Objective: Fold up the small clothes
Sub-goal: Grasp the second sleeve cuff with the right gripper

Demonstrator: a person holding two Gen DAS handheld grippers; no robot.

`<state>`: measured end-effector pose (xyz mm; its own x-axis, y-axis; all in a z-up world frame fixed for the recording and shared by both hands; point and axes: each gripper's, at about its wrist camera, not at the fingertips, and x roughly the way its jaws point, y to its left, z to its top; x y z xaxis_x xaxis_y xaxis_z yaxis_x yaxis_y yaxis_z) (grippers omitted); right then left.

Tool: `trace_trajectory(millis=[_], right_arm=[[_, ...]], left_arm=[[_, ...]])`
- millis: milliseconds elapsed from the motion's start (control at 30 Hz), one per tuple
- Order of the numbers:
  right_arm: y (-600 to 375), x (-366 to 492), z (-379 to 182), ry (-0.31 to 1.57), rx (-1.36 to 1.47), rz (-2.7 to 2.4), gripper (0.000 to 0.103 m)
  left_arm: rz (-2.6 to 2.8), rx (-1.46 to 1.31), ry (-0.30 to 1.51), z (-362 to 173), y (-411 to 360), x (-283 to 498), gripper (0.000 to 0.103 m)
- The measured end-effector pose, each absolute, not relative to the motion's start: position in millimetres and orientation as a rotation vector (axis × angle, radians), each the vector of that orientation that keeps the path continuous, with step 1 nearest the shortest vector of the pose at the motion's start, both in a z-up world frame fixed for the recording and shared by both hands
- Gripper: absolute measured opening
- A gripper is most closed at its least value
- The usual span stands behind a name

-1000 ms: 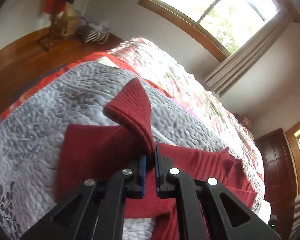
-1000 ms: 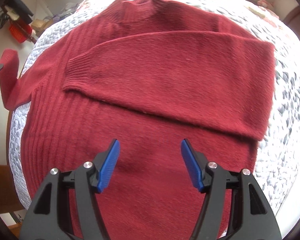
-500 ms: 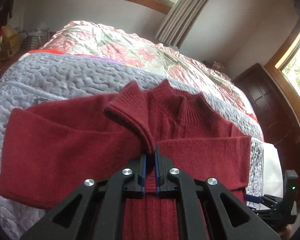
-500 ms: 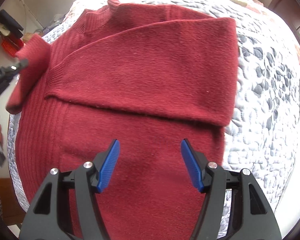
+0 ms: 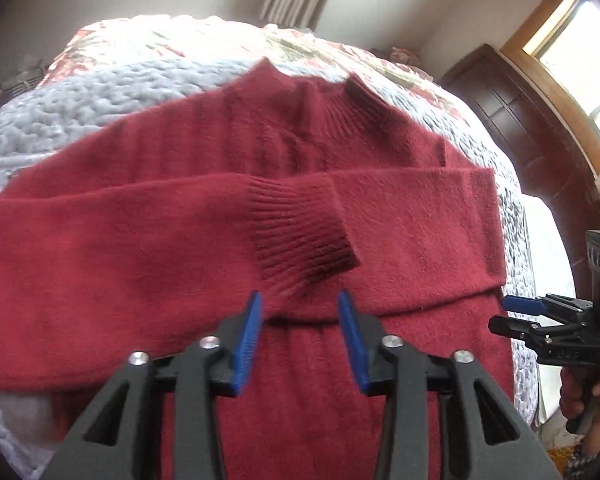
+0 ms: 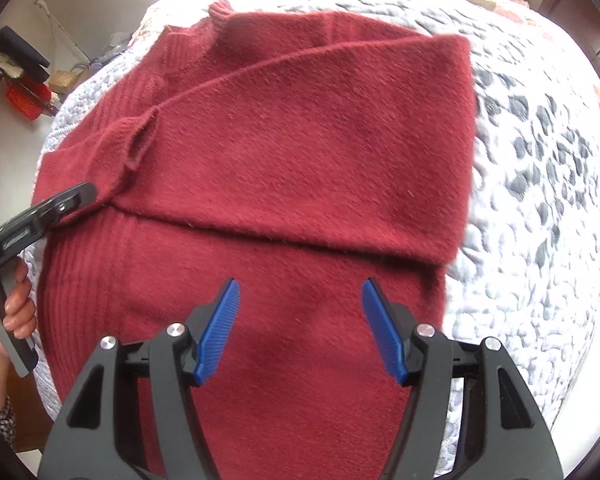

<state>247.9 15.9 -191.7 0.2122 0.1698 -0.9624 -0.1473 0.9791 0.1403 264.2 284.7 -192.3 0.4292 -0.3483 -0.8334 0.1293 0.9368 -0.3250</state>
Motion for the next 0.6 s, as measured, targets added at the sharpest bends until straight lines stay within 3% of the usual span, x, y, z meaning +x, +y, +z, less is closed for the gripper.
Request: trace_trajectory(millis=[233,433,600], right_arm=[[74,286,-175,1.316,0.017,0.339,0.065],[136,324,-183,1.355,0.062,0.436,0.067],[165,345,-196,1.395,0.035,0.434,0.068]], left_arm=[[0.090,-0.070,1.108,-177,369,269,0.049],[0.150,-0.111,1.259,-223,409,280,0.049],[0.097,-0.191,1.181,-200,418,269,0.051]])
